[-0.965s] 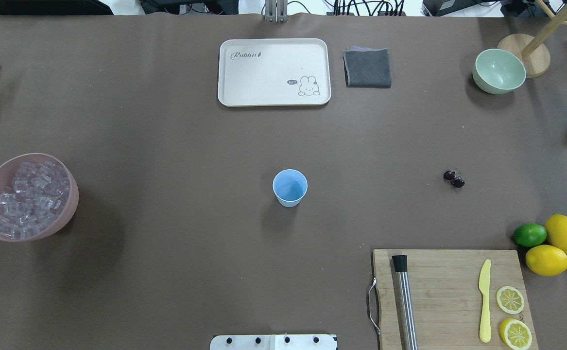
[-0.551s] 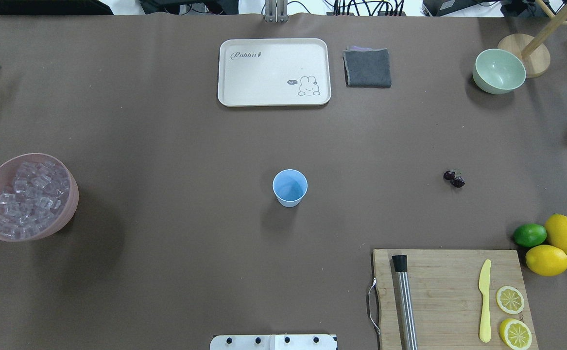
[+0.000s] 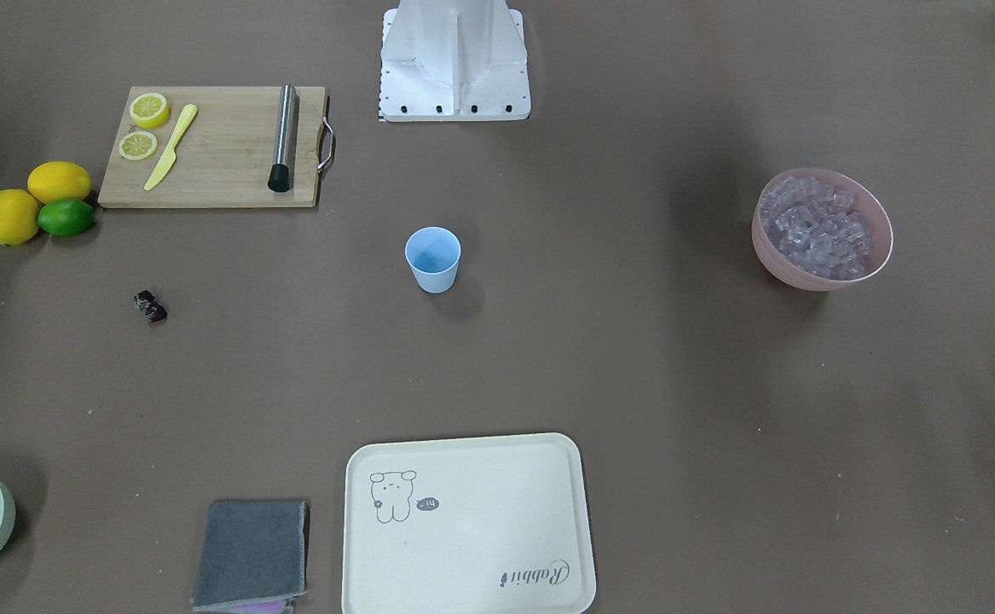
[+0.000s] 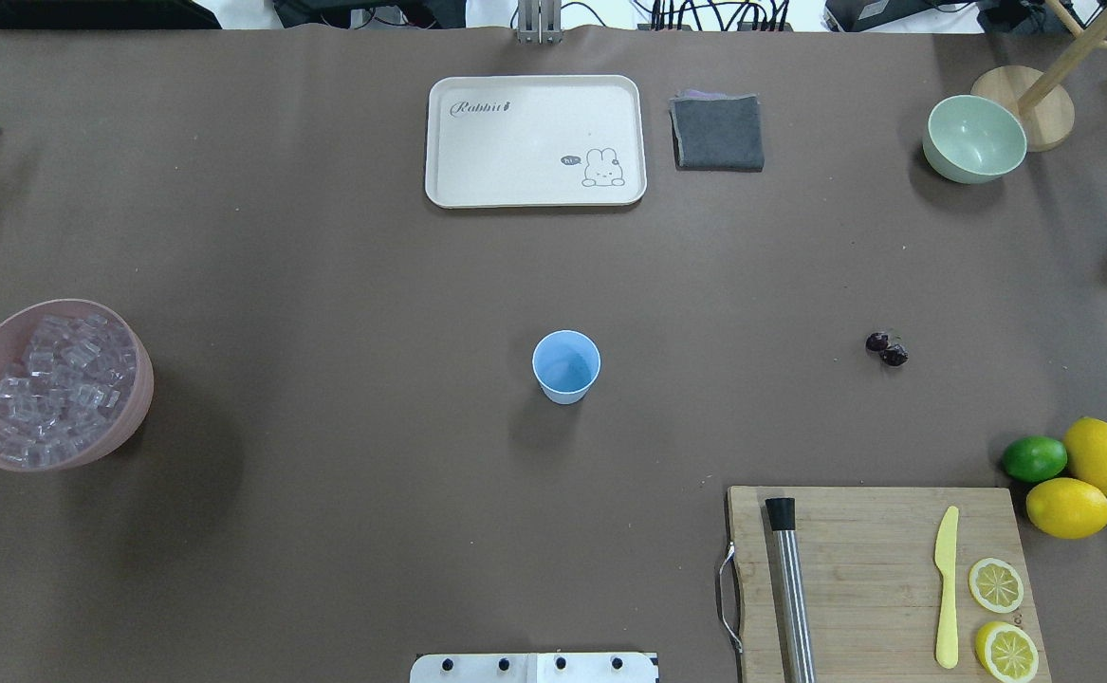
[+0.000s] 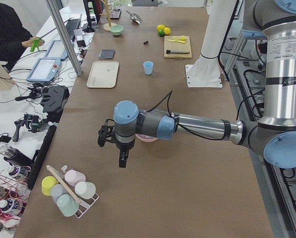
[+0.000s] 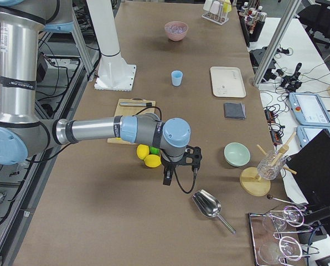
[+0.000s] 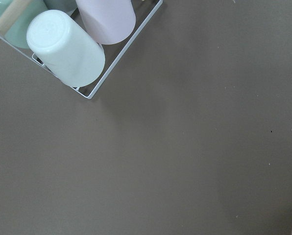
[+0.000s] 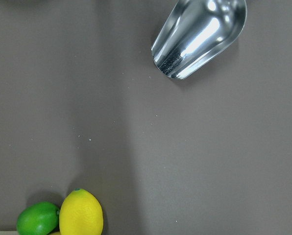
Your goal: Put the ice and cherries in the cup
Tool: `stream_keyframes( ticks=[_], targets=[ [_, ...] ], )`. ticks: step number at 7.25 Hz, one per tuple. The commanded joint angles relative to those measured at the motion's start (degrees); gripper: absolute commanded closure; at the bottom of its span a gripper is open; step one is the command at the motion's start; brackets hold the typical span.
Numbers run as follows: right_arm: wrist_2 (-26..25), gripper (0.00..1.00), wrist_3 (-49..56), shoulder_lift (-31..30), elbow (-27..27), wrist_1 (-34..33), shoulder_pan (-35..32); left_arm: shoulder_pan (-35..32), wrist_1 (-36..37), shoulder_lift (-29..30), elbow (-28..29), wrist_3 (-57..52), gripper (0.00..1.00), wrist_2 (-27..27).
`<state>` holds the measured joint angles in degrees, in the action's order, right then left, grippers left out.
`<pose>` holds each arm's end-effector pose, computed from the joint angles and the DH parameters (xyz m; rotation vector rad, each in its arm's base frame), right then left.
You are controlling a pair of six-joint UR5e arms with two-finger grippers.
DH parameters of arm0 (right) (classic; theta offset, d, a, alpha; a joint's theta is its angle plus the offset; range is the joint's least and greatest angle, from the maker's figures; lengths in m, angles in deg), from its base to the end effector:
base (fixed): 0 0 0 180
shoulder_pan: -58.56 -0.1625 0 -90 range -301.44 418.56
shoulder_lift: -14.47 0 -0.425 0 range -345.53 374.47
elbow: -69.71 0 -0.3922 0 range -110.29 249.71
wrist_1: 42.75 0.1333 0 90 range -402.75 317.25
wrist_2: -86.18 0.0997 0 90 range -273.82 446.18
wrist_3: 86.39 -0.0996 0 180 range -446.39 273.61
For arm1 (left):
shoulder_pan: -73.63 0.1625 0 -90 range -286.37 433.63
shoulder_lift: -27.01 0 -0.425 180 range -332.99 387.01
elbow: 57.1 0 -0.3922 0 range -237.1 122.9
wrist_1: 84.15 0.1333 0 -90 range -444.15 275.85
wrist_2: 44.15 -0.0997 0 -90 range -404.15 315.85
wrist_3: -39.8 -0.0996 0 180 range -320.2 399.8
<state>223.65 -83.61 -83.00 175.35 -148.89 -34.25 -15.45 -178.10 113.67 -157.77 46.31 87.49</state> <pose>0.0805 -0.4189 0.6087 -0.0906 -0.8325 0.0581 -0.0595 -0.4776 0.5902 0.1408 0.7349 -0.0214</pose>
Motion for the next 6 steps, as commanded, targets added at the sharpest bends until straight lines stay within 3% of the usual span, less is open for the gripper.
stream_keyframes(
  ticks=[1,6],
  targets=[
    [0.2,0.00,-0.1,0.0,-0.1,0.0,0.0,0.0,0.0,0.0,-0.1,0.0,0.02,-0.1],
    [0.0,0.00,-0.1,-0.1,-0.2,0.0,0.0,0.0,0.0,0.3,-0.1,0.0,0.02,-0.1]
  ],
)
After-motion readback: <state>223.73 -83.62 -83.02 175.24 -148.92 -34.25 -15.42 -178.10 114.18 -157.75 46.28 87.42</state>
